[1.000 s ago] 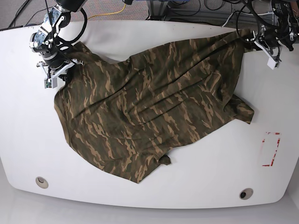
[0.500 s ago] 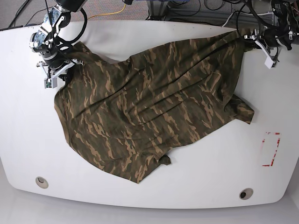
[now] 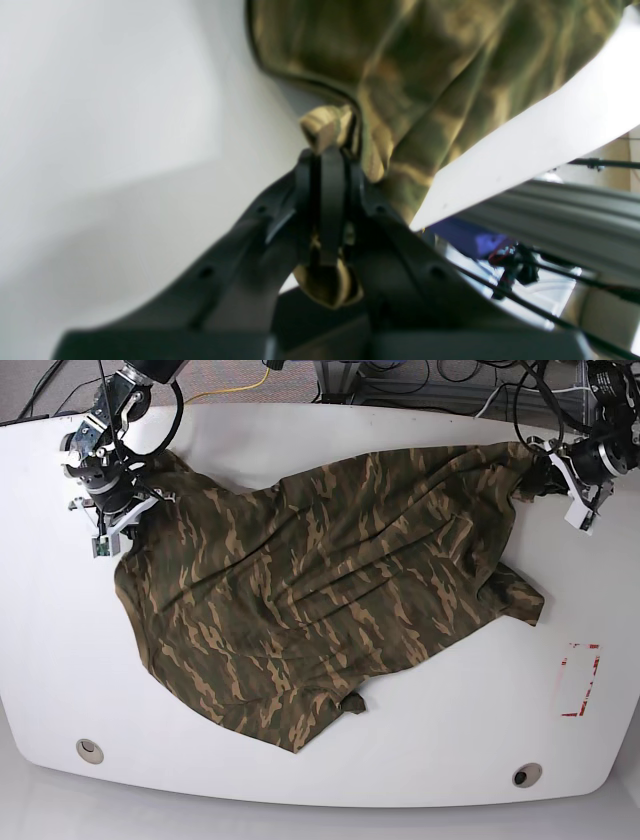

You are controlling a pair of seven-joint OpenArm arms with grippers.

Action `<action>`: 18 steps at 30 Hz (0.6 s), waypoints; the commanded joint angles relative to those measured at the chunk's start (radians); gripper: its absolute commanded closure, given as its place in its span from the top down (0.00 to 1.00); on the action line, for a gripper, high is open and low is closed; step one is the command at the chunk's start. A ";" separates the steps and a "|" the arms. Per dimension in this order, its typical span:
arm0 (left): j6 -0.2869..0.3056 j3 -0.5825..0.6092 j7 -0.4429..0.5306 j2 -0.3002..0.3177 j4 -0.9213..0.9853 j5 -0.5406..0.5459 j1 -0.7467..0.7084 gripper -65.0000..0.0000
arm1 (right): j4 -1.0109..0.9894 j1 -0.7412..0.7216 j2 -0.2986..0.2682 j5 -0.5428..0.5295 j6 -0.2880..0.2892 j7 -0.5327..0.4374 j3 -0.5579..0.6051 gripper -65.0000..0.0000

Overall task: Layout the t-shirt on the table in an organized manner, then fold the t-shirt properly
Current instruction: 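Lift the shirt with the right gripper and regrasp its edge with the left gripper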

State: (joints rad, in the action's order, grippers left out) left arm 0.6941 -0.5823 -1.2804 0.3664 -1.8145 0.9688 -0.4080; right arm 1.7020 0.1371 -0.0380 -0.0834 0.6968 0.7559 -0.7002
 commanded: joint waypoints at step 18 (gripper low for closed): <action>0.004 -0.167 -0.116 0.127 0.019 0.487 0.238 0.00 | 0.231 -0.167 -0.012 -0.013 0.001 0.149 0.000 0.03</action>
State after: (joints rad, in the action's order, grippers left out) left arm 0.6964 -0.7406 -1.4231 0.4686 -1.7939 1.4124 -0.2100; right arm 1.9102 -0.0017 -0.0364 -0.0826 0.7002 0.9257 -0.6994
